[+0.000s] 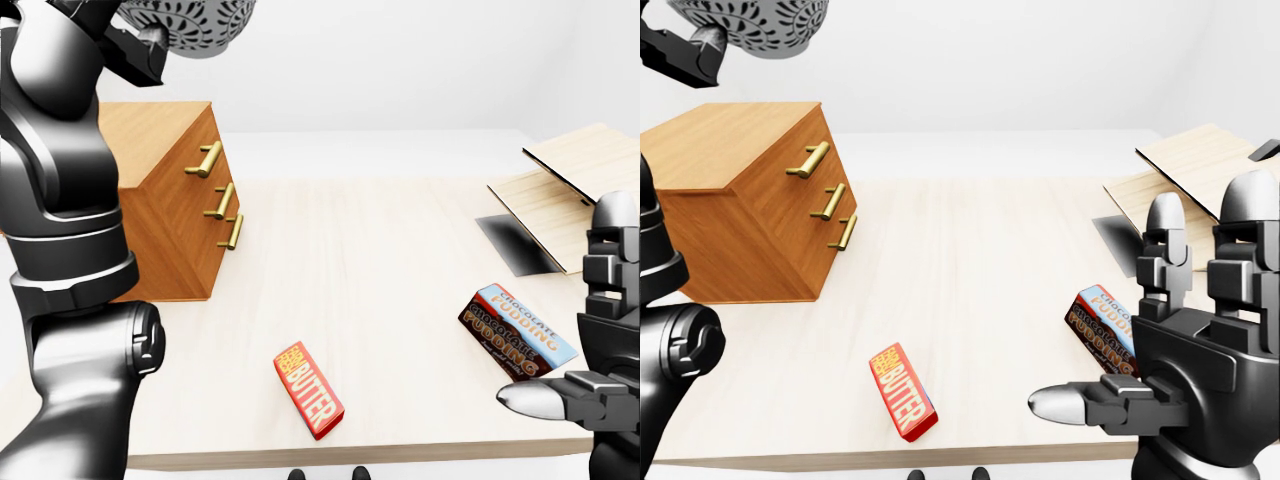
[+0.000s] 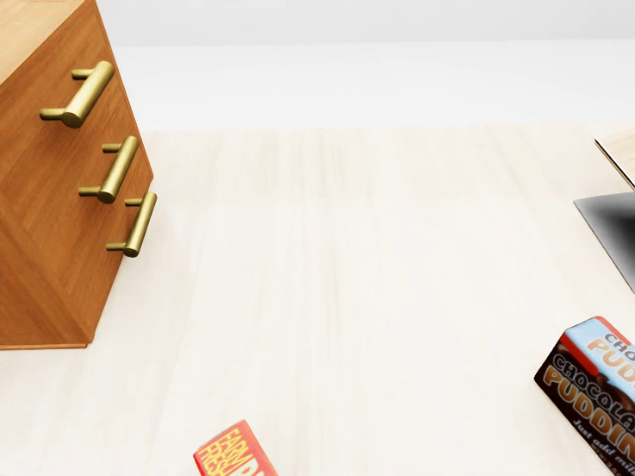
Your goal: Close the top drawer of the cabinet and put the bowl on top of it.
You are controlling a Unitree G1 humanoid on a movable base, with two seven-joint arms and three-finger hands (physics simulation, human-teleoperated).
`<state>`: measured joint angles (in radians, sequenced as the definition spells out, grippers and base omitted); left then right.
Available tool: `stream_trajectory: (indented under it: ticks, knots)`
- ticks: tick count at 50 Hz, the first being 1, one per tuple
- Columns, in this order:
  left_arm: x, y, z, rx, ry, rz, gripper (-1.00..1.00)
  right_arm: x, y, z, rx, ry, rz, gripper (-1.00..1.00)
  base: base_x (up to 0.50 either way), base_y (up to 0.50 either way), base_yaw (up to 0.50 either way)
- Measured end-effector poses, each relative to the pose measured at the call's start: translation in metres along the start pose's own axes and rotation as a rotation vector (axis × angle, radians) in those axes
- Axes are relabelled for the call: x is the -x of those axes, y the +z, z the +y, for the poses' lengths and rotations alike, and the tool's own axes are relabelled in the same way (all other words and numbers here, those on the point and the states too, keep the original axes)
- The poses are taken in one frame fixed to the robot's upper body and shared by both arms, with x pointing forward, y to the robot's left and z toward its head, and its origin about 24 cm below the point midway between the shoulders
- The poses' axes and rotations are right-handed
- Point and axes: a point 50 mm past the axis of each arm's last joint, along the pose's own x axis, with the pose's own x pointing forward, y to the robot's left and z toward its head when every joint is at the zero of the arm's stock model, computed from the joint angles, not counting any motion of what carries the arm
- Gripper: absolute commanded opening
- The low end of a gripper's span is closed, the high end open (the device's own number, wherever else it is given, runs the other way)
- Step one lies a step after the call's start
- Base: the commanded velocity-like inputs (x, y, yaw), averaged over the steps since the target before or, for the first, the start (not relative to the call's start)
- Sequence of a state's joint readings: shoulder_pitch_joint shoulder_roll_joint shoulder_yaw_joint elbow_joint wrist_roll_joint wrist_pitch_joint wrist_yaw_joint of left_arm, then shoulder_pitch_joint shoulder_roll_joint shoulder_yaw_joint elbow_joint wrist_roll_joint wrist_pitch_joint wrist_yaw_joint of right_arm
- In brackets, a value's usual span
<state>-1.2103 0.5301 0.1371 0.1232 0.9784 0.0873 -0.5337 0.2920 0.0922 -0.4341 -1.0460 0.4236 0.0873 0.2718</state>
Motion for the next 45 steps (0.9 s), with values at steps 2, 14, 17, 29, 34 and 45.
stream_trajectory:
  ticks: [2, 14, 17, 29, 34, 45]
  knots:
    - [0.0, -0.004, 0.001, 0.0, 0.003, 0.011, -1.0, 0.0, 0.0, 0.0, 0.0, 0.0, 0.0, 1.0, 0.0, 0.0, 0.0]
    - [0.003, -0.031, 0.001, 0.012, 0.014, 0.078, -1.0, 0.0, -0.001, 0.001, 0.0, 0.002, 0.003, 1.0, 0.0, 0.0, 0.0]
    - [0.004, -0.038, 0.001, 0.015, 0.015, 0.096, -1.0, 0.0, -0.001, 0.001, 0.0, 0.003, 0.004, 1.0, 0.0, 0.0, 0.0]
    - [0.01, -0.063, -0.004, 0.034, 0.019, 0.161, -1.0, 0.0, -0.002, 0.001, -0.001, 0.005, 0.01, 1.0, 0.0, 0.0, 0.0]
    - [0.013, -0.072, -0.008, 0.044, 0.019, 0.182, -1.0, 0.0, -0.002, 0.002, 0.0, 0.005, 0.009, 1.0, 0.0, 0.0, 0.0]
    - [0.019, -0.089, -0.018, 0.075, 0.016, 0.232, -1.0, 0.0, -0.002, 0.002, 0.0, 0.006, 0.011, 1.0, 0.0, 0.0, 0.0]
